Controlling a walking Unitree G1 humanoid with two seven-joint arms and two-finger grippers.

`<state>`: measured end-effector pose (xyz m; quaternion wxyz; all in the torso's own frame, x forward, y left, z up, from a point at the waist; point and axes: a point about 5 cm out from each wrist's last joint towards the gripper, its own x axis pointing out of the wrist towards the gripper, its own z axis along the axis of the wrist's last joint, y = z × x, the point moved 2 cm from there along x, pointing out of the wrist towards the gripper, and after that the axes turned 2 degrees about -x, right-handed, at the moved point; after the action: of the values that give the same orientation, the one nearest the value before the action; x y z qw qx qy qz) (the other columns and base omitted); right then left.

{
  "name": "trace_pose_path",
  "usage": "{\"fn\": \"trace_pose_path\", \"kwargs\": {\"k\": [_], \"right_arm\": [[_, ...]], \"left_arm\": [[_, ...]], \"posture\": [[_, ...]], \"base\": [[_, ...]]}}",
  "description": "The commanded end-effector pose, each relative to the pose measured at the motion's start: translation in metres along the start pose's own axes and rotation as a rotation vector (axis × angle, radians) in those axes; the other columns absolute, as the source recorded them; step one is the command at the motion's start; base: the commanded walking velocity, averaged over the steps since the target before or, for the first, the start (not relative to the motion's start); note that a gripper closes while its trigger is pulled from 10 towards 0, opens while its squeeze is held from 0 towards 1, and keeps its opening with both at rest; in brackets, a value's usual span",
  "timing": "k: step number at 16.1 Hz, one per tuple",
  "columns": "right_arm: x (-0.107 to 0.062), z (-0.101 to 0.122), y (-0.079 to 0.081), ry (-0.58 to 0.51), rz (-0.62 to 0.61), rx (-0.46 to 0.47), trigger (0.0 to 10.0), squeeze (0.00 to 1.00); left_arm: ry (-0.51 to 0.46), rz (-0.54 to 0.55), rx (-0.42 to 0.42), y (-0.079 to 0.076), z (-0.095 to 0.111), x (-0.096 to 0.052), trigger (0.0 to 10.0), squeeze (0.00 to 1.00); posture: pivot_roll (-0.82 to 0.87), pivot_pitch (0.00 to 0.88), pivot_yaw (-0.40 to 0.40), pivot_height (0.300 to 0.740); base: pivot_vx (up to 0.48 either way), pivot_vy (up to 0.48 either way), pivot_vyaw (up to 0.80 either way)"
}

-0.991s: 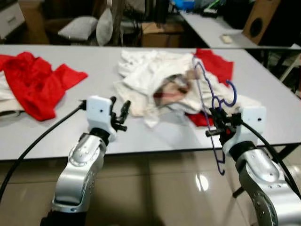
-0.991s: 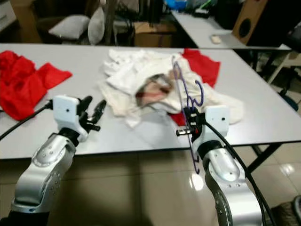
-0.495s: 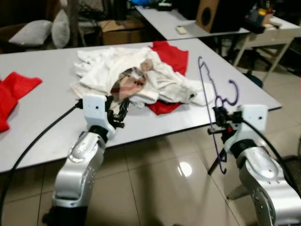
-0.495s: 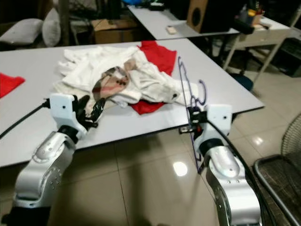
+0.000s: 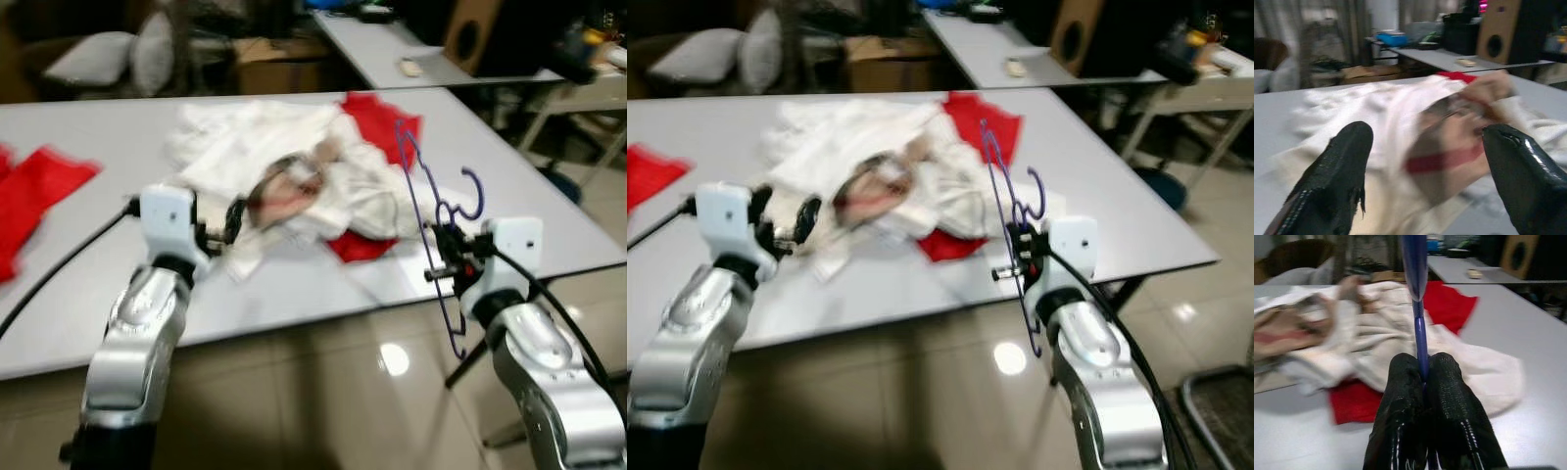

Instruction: Hang hanger

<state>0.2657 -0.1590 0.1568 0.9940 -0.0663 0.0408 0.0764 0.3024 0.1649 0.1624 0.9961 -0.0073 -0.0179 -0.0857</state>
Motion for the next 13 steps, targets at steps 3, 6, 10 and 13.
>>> {"fn": "trace_pose_path", "kwargs": {"k": [3, 6, 10, 13], "right_arm": [[-0.005, 0.000, -0.011, -0.008, -0.035, -0.002, 10.0, 0.00], [-0.016, -0.005, -0.016, 0.009, -0.056, -0.016, 10.0, 0.00], [-0.019, -0.018, -0.011, 0.051, 0.013, -0.025, 10.0, 0.00], [-0.011, -0.017, -0.017, 0.045, 0.025, -0.044, 10.0, 0.00]], "left_arm": [[0.017, -0.085, 0.005, -0.016, -0.005, 0.006, 10.0, 1.00], [0.029, -0.149, 0.000, -0.019, -0.007, 0.010, 10.0, 1.00], [0.020, -0.174, 0.017, -0.005, -0.009, 0.010, 10.0, 1.00], [0.086, -0.229, 0.044, -0.001, -0.019, 0.013, 10.0, 0.48]], "posture": [[-0.02, 0.016, 0.012, 0.740], [-0.05, 0.020, 0.039, 0.740], [-0.03, 0.005, 0.042, 0.740], [-0.03, 0.000, 0.059, 0.740]], "base": [[0.415, 0.000, -0.27], [0.123, 0.000, -0.27], [0.000, 0.000, 0.00], [0.000, 0.000, 0.00]]}}
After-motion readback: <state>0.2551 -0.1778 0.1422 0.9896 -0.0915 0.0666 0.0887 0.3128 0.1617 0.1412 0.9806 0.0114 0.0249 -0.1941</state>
